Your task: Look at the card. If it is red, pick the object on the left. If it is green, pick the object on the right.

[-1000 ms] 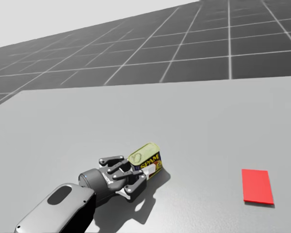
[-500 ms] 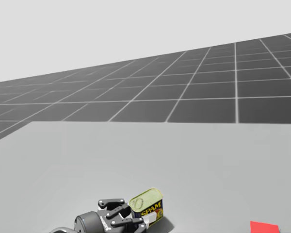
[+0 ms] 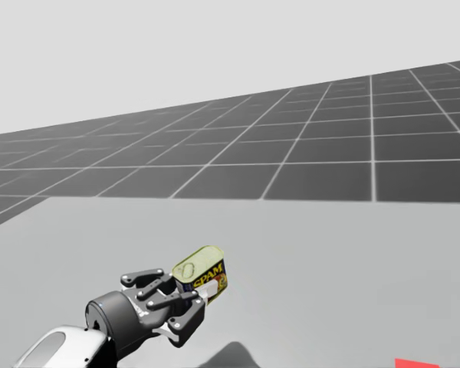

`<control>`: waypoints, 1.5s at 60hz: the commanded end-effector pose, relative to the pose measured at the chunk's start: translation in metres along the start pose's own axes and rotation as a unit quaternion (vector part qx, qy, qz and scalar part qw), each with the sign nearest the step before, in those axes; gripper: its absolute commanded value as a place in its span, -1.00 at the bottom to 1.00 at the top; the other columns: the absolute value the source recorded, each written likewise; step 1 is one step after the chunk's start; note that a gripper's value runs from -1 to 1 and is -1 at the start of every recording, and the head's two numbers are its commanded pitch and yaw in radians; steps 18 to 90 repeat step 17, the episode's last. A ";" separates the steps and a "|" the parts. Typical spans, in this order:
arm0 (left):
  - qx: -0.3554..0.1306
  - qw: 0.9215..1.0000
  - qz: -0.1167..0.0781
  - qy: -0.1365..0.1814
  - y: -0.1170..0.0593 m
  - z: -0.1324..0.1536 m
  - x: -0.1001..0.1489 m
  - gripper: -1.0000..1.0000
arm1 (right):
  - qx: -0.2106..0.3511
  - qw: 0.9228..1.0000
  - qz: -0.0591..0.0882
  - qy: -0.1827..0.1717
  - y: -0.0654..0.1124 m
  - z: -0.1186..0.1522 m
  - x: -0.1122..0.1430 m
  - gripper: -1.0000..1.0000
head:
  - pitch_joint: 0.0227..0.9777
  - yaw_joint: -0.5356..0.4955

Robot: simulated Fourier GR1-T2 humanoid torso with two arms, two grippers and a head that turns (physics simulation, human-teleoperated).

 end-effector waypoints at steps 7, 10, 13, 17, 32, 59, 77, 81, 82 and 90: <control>0.006 0.995 -0.019 -0.100 0.012 -0.008 0.082 1.00 | -0.001 1.000 0.004 0.000 0.000 0.000 -0.001 -1.00 | -0.19 0.77; 0.021 0.992 -0.013 -0.125 0.015 -0.005 0.098 1.00 | -0.001 1.000 0.004 0.000 0.001 0.000 -0.001 -1.00 | -0.19 0.77; 0.028 0.990 -0.011 -0.138 0.016 -0.003 0.108 1.00 | -0.001 1.000 0.005 0.000 0.001 0.000 -0.001 -1.00 | -0.19 0.77; 0.036 0.986 -0.018 -0.161 0.015 0.002 0.127 1.00 | -0.001 1.000 0.006 0.000 0.001 0.000 -0.001 -1.00 | -0.19 0.77; 0.036 0.986 -0.018 -0.161 0.015 0.002 0.127 1.00 | -0.001 1.000 0.006 0.000 0.001 0.000 -0.001 -1.00 | -0.19 0.77; 0.036 0.986 -0.018 -0.161 0.015 0.002 0.127 1.00 | -0.001 1.000 0.006 0.000 0.001 0.000 -0.001 -1.00 | -0.19 0.77; 0.036 0.986 -0.018 -0.161 0.015 0.002 0.127 1.00 | -0.001 1.000 0.006 0.000 0.001 0.000 -0.001 -1.00 | -0.19 0.77; 0.036 0.986 -0.018 -0.161 0.015 0.002 0.127 1.00 | -0.001 1.000 0.006 0.000 0.001 0.000 -0.001 -1.00 | -0.19 0.77; 0.036 0.986 -0.018 -0.161 0.015 0.002 0.127 1.00 | -0.001 1.000 0.006 0.000 0.001 0.000 -0.001 -1.00 | -0.19 0.77; 0.036 0.986 -0.018 -0.161 0.015 0.002 0.127 1.00 | -0.001 1.000 0.006 0.000 0.001 0.000 -0.001 -1.00 | -0.19 0.77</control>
